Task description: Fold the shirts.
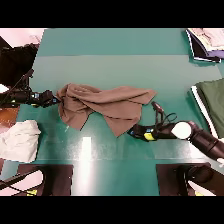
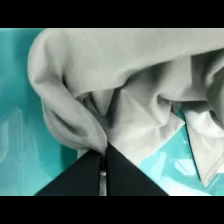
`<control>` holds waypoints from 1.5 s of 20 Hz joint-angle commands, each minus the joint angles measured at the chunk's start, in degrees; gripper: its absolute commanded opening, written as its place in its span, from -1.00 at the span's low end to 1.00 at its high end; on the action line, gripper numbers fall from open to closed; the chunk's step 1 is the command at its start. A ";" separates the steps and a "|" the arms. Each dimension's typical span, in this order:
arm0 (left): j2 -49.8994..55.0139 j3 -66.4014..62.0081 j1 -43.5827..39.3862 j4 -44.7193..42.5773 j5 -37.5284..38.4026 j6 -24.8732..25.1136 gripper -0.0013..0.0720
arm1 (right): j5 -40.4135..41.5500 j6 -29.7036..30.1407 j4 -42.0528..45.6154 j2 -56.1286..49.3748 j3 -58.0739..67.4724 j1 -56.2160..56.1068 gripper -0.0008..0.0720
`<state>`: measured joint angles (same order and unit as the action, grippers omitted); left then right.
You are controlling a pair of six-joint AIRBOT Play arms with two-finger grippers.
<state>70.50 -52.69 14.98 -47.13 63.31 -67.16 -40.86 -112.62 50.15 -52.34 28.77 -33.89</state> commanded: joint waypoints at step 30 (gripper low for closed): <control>-7.91 -39.17 0.00 -0.02 12.39 -0.20 -0.89 | -7.34 6.14 19.10 15.15 22.08 31.69 -0.94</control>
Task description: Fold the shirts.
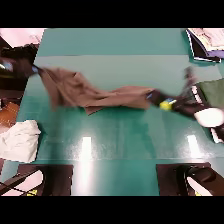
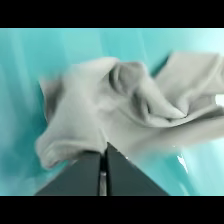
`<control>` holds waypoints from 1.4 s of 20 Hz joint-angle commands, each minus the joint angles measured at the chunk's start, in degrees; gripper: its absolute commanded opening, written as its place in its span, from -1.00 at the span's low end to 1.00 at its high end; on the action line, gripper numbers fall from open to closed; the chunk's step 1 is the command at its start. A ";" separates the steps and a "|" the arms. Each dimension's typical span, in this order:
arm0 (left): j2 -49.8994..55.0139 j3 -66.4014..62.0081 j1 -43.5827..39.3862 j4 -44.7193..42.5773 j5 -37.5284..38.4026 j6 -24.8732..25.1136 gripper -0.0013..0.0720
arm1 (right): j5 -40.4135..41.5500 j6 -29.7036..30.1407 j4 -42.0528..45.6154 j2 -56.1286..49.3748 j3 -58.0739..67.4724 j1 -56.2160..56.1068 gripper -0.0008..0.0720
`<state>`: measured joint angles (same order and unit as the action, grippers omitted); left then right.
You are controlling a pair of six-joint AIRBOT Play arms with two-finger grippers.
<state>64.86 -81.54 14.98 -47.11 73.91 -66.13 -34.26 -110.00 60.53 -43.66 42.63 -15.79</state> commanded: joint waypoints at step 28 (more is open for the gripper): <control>-2.32 -21.94 -0.02 1.77 8.41 -8.94 -0.90 | -62.86 20.48 8.74 -24.06 67.69 40.72 -0.95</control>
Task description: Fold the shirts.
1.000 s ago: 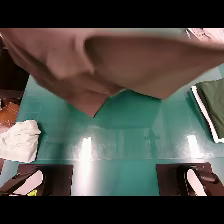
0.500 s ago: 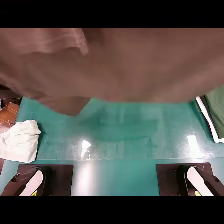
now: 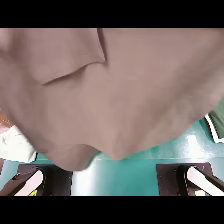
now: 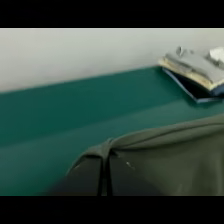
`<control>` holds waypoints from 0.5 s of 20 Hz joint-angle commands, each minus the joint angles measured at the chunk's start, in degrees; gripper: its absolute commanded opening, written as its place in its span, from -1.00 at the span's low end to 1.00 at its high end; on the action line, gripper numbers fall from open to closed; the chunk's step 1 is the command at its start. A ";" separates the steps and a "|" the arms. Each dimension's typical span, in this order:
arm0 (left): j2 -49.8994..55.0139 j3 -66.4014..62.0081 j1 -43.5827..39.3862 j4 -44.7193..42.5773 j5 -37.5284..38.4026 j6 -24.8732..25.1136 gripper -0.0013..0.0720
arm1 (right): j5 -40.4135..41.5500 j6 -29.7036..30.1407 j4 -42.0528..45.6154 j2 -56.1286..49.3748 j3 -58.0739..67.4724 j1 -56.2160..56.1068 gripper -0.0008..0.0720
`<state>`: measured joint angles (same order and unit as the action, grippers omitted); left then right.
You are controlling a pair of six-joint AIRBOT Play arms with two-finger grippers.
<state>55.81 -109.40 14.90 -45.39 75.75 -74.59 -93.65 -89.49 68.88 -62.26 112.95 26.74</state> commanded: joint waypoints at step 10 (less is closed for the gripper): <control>34.75 14.95 -9.53 -2.73 -10.88 5.60 -0.89 | 11.37 -2.86 19.10 -30.18 -2.69 -19.34 -0.94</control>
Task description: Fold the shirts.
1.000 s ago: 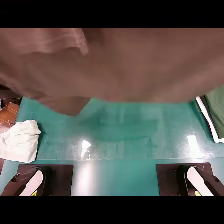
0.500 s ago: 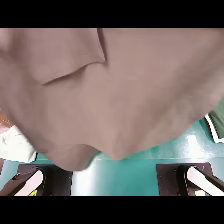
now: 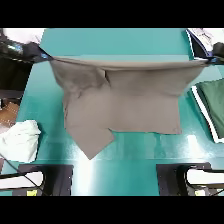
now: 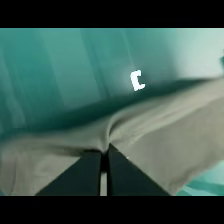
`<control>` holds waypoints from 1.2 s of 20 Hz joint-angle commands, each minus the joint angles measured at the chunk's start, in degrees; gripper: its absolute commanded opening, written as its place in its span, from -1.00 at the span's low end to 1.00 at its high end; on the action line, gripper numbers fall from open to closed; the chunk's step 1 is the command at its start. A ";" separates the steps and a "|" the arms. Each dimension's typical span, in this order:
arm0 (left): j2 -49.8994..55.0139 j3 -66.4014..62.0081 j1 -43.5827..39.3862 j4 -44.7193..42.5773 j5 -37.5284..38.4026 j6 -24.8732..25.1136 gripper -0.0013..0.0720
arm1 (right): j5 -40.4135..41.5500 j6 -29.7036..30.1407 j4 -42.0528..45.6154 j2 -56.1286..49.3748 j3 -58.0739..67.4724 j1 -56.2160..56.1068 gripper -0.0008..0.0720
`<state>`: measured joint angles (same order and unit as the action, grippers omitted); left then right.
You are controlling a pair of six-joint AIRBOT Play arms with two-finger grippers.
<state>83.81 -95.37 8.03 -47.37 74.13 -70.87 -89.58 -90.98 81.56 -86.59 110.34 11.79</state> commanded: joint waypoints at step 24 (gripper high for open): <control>10.23 2.82 -2.60 -17.35 3.32 6.32 -0.89 | 2.67 -2.54 9.42 -12.92 -7.28 -8.79 -0.95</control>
<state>94.02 -93.69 5.41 -62.19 74.19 -63.66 -84.01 -93.89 91.55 -99.50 106.61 3.33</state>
